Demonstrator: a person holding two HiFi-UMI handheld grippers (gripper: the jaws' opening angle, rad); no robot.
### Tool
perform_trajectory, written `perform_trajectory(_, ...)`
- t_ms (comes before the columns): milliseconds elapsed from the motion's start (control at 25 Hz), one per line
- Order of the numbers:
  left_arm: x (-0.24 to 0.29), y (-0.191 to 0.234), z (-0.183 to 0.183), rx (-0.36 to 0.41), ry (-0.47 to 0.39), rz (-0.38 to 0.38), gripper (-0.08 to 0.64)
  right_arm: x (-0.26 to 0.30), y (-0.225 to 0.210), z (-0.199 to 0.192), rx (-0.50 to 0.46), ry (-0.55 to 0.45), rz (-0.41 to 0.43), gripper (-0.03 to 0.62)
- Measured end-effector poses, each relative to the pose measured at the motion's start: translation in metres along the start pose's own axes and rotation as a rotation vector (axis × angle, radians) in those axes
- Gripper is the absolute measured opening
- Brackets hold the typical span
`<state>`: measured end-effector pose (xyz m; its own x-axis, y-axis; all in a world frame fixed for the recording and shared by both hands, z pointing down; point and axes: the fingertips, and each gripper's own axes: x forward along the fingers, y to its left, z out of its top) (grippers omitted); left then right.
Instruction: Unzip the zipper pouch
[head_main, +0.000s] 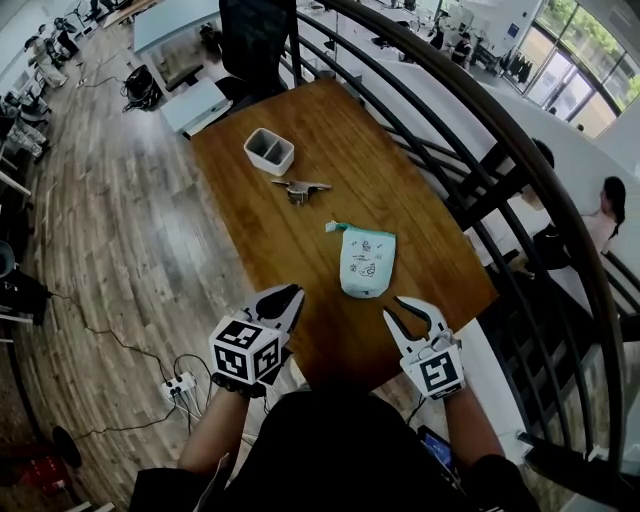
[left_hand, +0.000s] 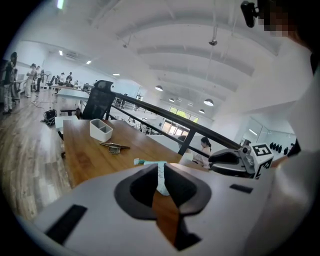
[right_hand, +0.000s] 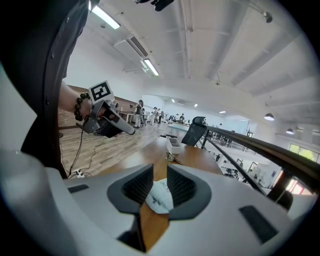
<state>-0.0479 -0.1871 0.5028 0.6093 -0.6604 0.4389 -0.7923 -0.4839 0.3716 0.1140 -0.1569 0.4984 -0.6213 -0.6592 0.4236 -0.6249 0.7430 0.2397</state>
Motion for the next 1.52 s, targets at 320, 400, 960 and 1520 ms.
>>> perform_trajectory(320,-0.019,0.009,0.017,0.035,-0.120,-0.001,0.038,-0.015,-0.009,0.021,0.090,-0.073,-0.091,0.068)
perform_trajectory(400,-0.026,0.011,0.025,0.056,-0.154,0.002,0.034,-0.023,-0.015,0.029,0.136,-0.096,-0.127,0.057)
perform_trajectory(960,-0.080,0.016,0.068,0.200,-0.363,0.000,0.017,-0.075,-0.019,0.062,0.359,-0.242,-0.356,-0.003)
perform_trajectory(1520,-0.113,-0.021,0.072,0.190,-0.433,0.060,0.014,-0.099,-0.014,0.087,0.346,-0.358,-0.275,-0.006)
